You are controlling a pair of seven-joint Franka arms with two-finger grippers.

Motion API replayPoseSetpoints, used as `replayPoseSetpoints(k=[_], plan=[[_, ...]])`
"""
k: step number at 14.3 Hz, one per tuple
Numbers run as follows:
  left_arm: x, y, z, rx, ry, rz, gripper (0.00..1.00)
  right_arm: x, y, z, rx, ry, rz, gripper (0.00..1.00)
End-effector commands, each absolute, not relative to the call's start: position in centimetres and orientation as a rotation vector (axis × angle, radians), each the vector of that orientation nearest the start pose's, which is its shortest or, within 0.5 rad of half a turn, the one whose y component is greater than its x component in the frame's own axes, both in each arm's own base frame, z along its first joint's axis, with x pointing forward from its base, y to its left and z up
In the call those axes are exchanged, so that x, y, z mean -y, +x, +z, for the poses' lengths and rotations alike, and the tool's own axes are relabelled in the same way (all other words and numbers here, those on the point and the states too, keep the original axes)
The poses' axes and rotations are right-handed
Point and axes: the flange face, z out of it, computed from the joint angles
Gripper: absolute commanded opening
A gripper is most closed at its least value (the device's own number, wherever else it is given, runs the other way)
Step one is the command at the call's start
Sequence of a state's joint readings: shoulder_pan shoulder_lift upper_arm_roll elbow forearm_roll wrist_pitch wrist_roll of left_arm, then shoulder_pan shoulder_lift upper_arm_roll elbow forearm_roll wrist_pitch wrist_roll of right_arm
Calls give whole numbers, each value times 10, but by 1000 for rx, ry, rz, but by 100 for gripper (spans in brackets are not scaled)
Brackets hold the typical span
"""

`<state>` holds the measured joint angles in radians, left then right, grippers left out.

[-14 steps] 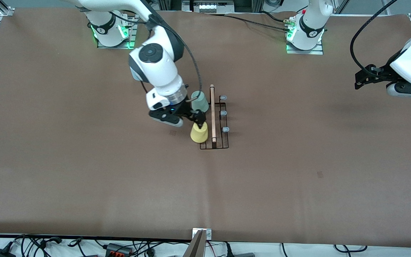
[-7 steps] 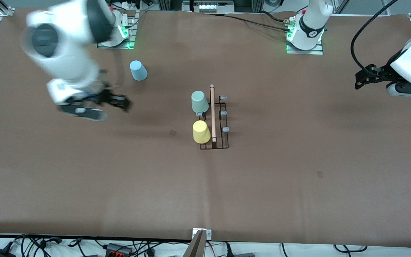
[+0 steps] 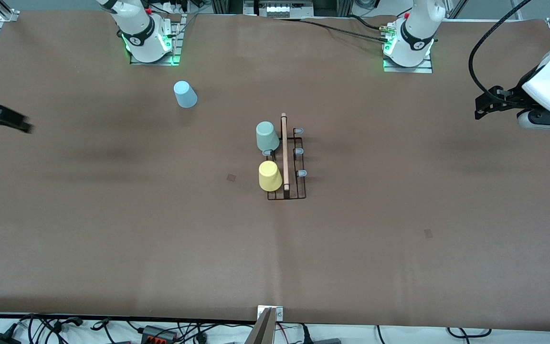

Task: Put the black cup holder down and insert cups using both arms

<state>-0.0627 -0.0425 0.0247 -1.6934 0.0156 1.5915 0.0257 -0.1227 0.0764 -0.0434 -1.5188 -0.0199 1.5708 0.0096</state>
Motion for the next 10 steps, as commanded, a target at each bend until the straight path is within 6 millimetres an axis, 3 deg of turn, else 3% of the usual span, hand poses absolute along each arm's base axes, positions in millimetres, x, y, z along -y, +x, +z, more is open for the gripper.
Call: replayPoseSetpoints(k=[1, 3, 6, 10], plan=[[21, 539, 599, -94, -3144, 94, 100, 105, 551, 638, -298, -3141, 16, 100], [21, 539, 598, -94, -3144, 97, 100, 69, 537, 633, -236, -3130, 231, 100], [23, 538, 599, -99, -3143, 97, 100, 63, 546, 630, -215, -3148, 148, 100], [23, 538, 599, -99, -3143, 97, 100, 56, 551, 612, -170, -3152, 74, 100]])
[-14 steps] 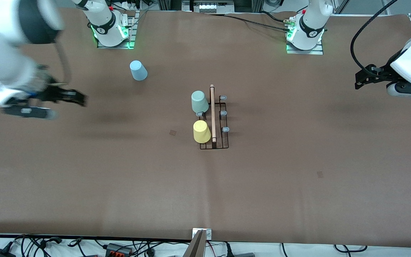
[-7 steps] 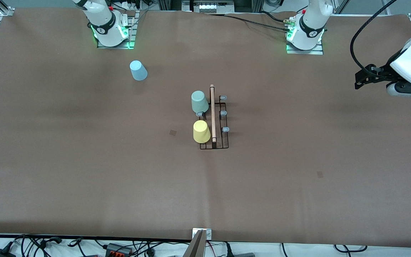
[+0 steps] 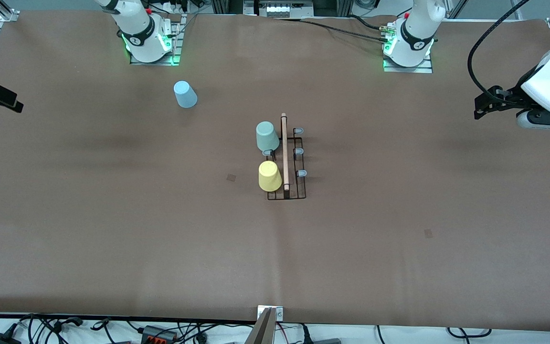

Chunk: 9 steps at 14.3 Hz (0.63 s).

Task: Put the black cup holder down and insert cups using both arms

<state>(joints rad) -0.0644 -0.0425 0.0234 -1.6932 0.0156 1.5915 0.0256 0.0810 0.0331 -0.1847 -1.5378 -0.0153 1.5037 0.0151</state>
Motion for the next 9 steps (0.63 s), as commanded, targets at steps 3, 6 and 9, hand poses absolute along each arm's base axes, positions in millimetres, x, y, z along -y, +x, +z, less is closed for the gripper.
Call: replayPoseSetpoints(k=[3, 6, 9], plan=[[25, 538, 599, -104, -3143, 97, 100, 56, 555, 610, -165, -3158, 74, 100], [25, 538, 600, -104, -3143, 94, 100, 32, 568, 609, -97, -3171, 56, 100], [26, 538, 599, -106, -3143, 97, 100, 26, 567, 612, -86, -3204, 50, 100]])
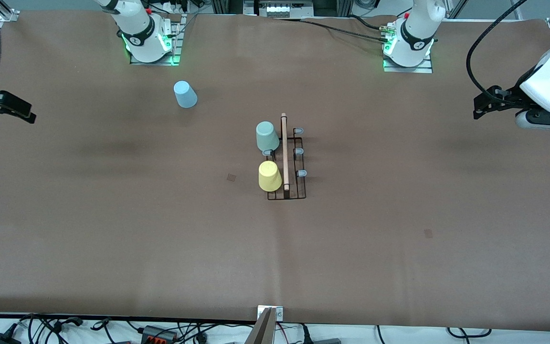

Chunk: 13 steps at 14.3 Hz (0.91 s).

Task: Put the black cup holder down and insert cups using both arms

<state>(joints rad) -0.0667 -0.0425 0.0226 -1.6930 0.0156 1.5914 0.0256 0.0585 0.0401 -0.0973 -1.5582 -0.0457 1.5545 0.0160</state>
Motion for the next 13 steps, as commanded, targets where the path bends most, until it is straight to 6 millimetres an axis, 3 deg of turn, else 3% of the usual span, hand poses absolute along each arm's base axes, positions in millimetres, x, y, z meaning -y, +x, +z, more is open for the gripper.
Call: replayPoseSetpoints(k=[1, 8, 10, 13], plan=[[25, 538, 599, -104, -3143, 97, 100, 27, 568, 611, -91, -3201, 52, 100], [29, 537, 601, -116, -3142, 101, 100, 24, 568, 610, -89, -3144, 55, 100], [29, 537, 601, -116, -3142, 104, 100, 37, 566, 614, -133, -3118, 49, 100], [29, 537, 601, -116, -3142, 104, 100, 41, 566, 614, -145, -3102, 50, 100]])
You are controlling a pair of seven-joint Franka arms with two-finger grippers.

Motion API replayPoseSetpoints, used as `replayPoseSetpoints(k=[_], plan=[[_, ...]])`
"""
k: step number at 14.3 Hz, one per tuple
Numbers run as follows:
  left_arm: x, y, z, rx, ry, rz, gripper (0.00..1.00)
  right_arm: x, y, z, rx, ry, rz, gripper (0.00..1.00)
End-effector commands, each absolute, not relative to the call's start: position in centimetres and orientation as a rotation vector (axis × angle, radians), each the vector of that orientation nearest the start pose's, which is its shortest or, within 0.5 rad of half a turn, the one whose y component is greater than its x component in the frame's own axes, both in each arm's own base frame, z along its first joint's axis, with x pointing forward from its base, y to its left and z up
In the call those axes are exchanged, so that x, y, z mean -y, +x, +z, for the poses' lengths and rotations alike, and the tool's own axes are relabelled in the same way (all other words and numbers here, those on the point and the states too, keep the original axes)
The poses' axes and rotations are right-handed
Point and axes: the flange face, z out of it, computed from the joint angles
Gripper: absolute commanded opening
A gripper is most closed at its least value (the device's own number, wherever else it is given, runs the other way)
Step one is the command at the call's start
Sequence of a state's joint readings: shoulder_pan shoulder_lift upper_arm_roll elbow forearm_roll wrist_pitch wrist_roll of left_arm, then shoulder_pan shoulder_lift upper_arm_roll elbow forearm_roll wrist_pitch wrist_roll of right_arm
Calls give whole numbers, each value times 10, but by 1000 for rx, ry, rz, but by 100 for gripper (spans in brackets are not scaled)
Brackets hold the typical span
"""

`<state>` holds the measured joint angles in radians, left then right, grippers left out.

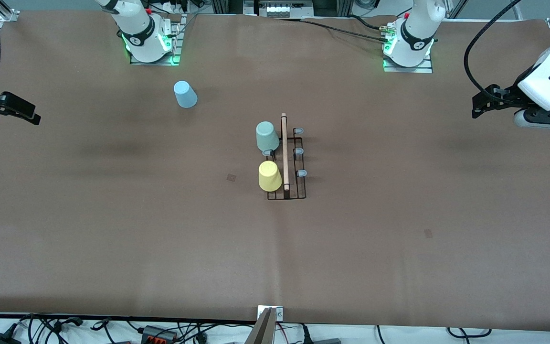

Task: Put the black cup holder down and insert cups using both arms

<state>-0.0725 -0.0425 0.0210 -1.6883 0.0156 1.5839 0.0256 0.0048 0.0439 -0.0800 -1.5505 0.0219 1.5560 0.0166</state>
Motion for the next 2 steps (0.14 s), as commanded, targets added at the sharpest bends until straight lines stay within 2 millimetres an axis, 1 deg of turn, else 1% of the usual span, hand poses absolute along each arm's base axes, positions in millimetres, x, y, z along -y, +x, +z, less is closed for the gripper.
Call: replayPoseSetpoints(k=[1, 2], plan=[[28, 537, 601, -116, -3142, 104, 100, 40, 566, 614, -133, -3104, 50, 100], [28, 537, 601, -116, -3142, 104, 100, 40, 565, 614, -133, -3107, 53, 100]])
